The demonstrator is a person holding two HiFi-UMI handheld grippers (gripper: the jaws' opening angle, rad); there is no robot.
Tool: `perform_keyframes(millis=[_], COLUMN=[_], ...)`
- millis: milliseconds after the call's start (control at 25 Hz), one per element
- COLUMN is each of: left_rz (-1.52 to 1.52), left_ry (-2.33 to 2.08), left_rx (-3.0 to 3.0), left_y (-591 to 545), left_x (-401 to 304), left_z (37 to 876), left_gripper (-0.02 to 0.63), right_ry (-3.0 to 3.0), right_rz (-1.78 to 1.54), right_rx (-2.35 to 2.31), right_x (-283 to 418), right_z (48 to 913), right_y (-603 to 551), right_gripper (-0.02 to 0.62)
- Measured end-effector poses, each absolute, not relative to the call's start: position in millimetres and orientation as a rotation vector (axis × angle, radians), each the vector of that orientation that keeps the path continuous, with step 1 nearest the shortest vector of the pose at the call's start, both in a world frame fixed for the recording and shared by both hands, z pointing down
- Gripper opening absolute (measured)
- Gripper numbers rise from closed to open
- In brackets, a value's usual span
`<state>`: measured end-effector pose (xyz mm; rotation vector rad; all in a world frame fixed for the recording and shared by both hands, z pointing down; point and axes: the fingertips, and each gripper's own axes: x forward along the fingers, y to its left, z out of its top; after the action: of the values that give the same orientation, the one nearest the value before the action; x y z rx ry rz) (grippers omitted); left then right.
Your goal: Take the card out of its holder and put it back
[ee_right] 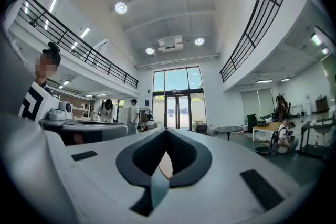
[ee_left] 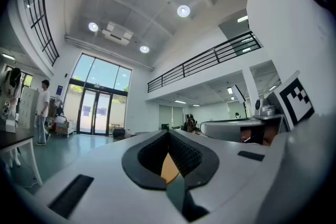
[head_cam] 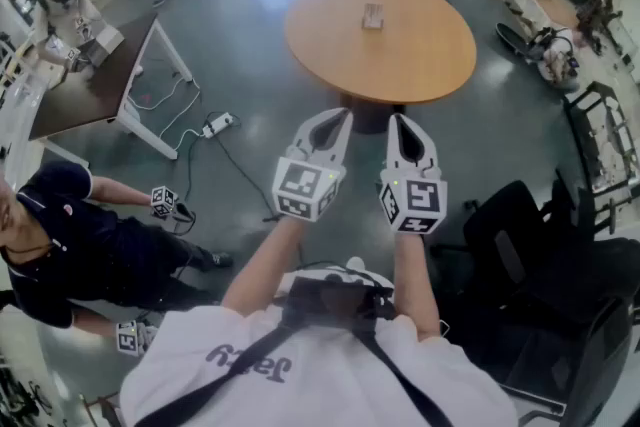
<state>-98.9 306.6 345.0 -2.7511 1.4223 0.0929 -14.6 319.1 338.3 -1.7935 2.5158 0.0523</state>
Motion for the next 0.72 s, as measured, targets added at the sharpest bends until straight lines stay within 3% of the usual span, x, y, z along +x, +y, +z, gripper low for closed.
perform_keyframes(millis=[720], left_rz=[0.092], left_ry=[1.421], left_rx=[-2.774], left_y=[308.7], left_x=[-56.5], left_z=[356.7], left_gripper=[0.012], right_ry=[2.507], right_rz=[-0.021], right_rx=[-1.793], right_x=[27.3], right_z=[348.6], right_y=[322.1], right_gripper=[0.0])
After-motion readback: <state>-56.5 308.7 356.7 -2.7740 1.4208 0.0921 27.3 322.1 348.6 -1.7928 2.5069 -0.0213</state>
